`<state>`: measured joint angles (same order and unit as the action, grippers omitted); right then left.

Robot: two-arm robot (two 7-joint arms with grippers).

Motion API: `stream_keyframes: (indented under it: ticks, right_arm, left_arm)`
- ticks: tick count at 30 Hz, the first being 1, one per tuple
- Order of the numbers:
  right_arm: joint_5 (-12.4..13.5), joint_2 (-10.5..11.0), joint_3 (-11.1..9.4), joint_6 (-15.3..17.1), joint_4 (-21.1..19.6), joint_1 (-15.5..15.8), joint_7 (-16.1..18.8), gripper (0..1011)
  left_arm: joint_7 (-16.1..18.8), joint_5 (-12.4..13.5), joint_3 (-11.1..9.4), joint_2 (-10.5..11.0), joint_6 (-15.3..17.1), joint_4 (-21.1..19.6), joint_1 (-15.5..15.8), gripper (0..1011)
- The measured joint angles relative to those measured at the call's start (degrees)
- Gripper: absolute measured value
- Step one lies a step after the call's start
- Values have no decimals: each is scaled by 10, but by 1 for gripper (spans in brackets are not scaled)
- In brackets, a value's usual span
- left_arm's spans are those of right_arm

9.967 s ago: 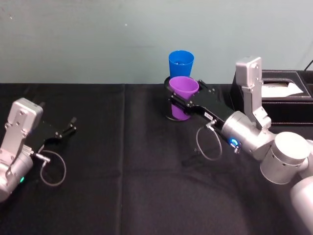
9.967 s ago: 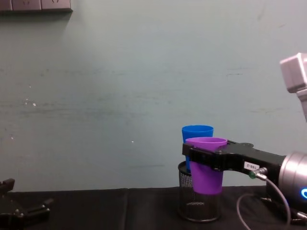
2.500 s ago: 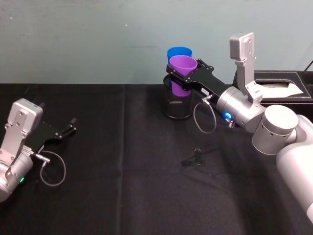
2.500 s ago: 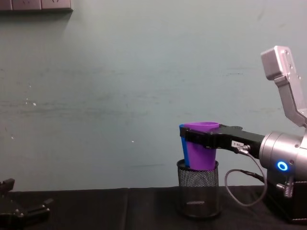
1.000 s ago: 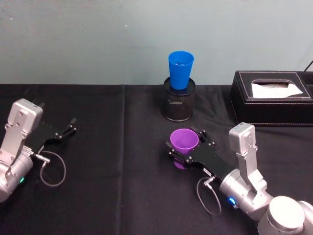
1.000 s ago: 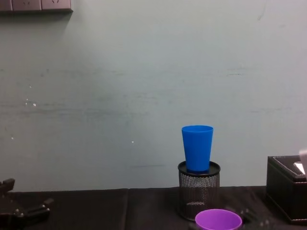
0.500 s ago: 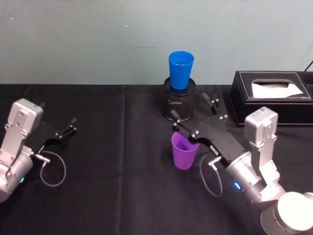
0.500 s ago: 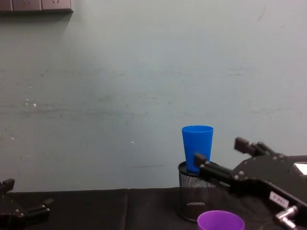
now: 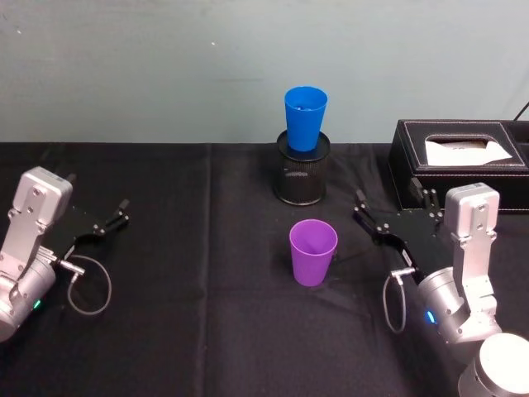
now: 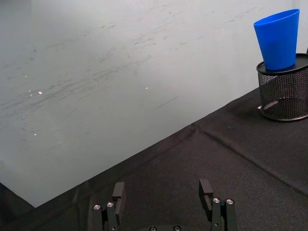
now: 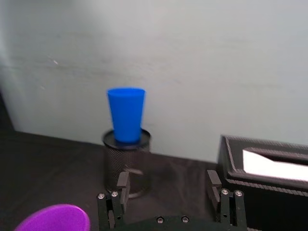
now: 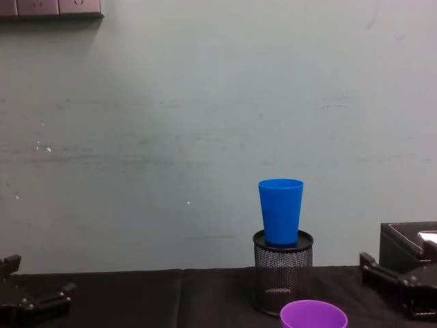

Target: Pick up one cup with a gripper and tap it against the other cup.

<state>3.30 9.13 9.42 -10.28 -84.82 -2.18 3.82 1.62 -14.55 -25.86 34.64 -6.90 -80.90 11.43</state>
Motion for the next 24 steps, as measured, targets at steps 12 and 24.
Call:
stream_keyframes:
  ticks: [12,24]
  right_arm:
    - [-11,-8,-9,9,25,-5,-3,1002]
    - [-10,-7,-8,8,21,-4,-3,1002]
  left_arm:
    - [0,0,0,0,0,0,0,1000]
    - [0,0,0,0,0,0,0,1000]
